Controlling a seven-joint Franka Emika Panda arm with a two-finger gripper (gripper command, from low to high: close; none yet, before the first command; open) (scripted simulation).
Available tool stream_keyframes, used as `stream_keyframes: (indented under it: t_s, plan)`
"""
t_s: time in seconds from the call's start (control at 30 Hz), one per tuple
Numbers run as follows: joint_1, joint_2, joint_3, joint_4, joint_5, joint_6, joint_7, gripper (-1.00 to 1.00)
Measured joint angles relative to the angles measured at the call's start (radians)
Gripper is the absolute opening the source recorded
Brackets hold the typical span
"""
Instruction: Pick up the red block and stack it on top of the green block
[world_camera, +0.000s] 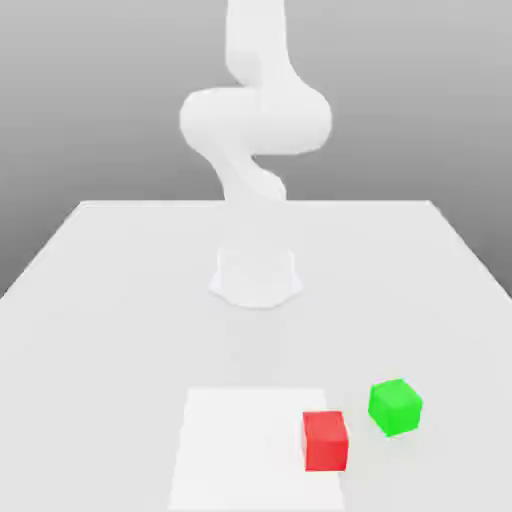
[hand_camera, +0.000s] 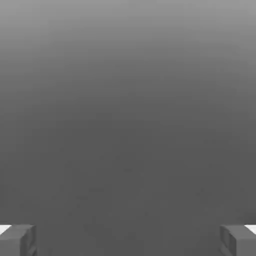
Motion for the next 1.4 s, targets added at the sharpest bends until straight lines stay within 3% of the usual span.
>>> stream_keyframes:
  t_s: [0.7, 0.9, 0.93, 1.17, 1.4]
  plan:
    - [0.038, 0.767, 0.125, -0.276, -0.042, 0.369, 0.157, 0.00]
    - [0.074, 0.984, 0.083, -0.270, -0.101, 0.533, 0.210, 0.00]
    - [0.082, 1.014, 0.073, -0.265, -0.110, 0.557, 0.216, -1.00]
    - [0.082, 1.018, 0.072, -0.265, -0.115, 0.561, 0.221, -1.00]
    - [0.068, 0.816, 0.124, -0.300, -0.018, 0.399, 0.208, -1.00]
